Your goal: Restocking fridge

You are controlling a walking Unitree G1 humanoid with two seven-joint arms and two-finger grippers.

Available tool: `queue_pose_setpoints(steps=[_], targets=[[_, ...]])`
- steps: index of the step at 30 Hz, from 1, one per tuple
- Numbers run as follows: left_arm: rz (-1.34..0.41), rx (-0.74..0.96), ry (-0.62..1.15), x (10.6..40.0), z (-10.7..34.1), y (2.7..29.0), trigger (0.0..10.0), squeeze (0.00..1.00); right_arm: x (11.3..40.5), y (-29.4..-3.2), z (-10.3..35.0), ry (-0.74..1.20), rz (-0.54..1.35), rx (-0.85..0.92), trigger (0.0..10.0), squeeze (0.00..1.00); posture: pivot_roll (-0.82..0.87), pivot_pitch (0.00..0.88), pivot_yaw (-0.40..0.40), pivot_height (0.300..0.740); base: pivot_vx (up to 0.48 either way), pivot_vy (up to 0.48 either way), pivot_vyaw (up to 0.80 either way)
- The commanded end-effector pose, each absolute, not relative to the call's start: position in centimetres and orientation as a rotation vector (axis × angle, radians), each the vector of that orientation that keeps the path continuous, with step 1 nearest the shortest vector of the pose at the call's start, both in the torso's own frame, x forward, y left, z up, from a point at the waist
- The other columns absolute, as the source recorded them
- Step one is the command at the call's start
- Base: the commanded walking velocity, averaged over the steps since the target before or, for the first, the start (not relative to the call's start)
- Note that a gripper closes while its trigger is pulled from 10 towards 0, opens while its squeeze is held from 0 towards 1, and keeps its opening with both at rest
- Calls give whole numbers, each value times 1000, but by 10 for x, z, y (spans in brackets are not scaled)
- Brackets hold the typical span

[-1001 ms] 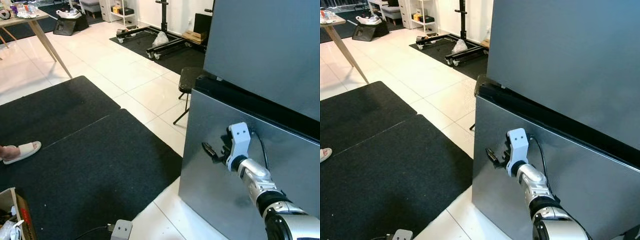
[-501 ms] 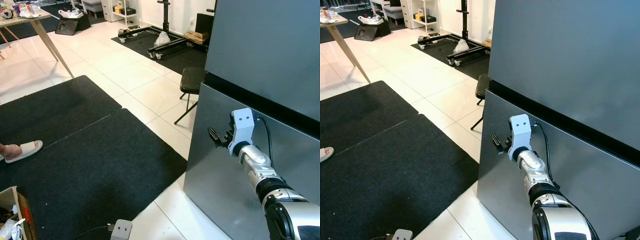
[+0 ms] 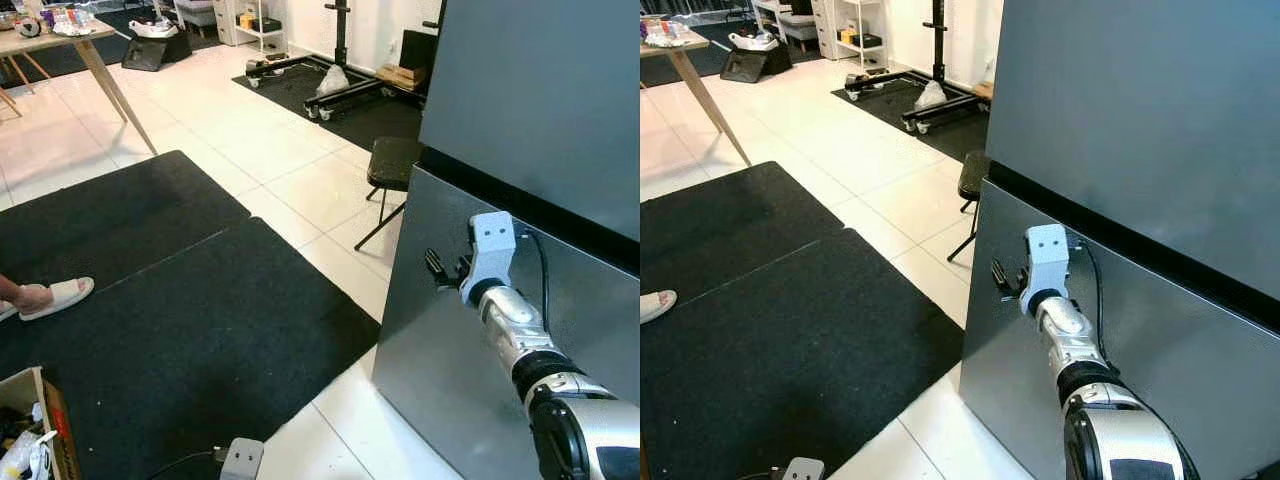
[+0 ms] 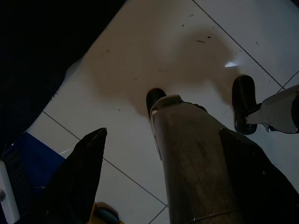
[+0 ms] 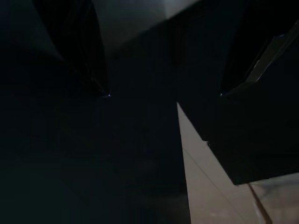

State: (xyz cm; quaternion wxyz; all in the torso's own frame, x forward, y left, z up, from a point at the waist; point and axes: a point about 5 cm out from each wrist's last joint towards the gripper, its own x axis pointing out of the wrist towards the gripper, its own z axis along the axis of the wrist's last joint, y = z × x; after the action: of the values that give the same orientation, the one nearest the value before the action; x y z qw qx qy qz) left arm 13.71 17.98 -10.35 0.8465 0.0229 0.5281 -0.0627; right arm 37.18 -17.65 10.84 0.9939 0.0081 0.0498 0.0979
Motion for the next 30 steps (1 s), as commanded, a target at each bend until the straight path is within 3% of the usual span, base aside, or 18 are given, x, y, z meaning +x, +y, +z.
queue_pose_setpoints(steps=[1, 5, 7, 11, 18, 23, 26, 29, 30], targets=[[-133, 46, 1136, 131, -105, 181, 10000, 0, 368, -179, 102, 123, 215, 34, 10000, 0, -17, 0, -39, 738, 0, 0, 0], [-136, 33, 1134, 131, -106, 178, 10000, 0, 337, -155, 54, 293, 477, 13, 10000, 0, -22, 0, -40, 738, 0, 0, 0], [-138, 30, 1134, 132, -106, 178, 10000, 0, 328, -152, 43, 337, 516, -5, 10000, 0, -22, 0, -40, 738, 0, 0, 0], [-140, 30, 1141, 131, -106, 176, 10000, 0, 287, -176, -9, 587, 312, -95, 10000, 0, -21, 0, -42, 738, 0, 0, 0], [-140, 42, 1143, 131, -106, 178, 10000, 0, 239, -220, -45, 785, 21, -85, 10000, 0, -24, 0, -34, 738, 0, 0, 0], [-140, 46, 1139, 133, -105, 178, 10000, 0, 199, -231, -67, 917, -17, -72, 10000, 0, -24, 0, -34, 738, 0, 0, 156], [-141, 47, 1139, 133, -105, 178, 10000, 0, 194, -232, -70, 935, -21, -79, 10000, 0, -24, 0, -34, 738, 0, 0, 781], [-146, 50, 1135, 135, -105, 177, 10000, 0, 172, -234, -81, 1013, -27, -92, 10000, 0, -27, 0, -31, 738, 0, 0, 777], [-151, 52, 1130, 138, -104, 175, 10000, 0, 150, -234, -90, 1082, -23, -99, 10000, 0, -31, 0, -27, 738, 0, 0, 775]])
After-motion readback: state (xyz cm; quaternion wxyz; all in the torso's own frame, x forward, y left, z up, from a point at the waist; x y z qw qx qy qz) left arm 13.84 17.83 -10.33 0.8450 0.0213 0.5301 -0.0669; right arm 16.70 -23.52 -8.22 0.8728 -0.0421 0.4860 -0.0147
